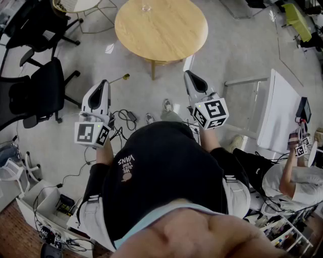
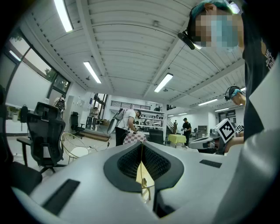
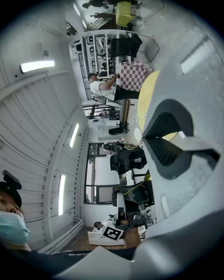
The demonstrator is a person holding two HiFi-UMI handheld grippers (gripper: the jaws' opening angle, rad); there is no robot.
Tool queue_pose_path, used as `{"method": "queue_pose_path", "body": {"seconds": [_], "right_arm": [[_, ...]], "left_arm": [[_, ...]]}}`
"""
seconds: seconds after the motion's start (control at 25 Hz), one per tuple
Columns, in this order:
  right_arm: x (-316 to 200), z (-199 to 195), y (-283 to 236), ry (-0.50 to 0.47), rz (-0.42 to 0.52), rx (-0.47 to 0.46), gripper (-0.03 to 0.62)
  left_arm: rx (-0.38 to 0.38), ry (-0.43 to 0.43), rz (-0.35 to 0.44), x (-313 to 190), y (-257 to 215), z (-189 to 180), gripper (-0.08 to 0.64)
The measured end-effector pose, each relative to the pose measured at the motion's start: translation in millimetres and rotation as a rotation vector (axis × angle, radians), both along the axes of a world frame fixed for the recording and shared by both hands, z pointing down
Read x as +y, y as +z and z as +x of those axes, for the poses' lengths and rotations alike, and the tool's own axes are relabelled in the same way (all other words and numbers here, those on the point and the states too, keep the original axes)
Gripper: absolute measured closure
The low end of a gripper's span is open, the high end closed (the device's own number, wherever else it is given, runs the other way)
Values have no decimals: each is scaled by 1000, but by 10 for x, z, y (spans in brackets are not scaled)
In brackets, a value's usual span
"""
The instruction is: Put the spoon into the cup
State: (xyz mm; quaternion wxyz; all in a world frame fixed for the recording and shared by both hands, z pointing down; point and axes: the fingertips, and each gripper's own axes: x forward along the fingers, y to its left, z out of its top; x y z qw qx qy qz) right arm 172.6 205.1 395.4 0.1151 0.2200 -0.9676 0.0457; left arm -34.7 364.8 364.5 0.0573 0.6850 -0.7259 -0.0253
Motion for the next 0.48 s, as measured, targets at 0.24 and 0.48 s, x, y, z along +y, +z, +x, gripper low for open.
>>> {"method": "queue_pose_path", "body": {"seconds": [0.24,0.48], "right_arm": [[23,15,-70,-7,-5,-36,594],[-13,61,-92,13,8,-42,594]], "left_arm": [[4,-3,-1,52,2,-1,551],[6,-1,4,27,8,15,551]]}}
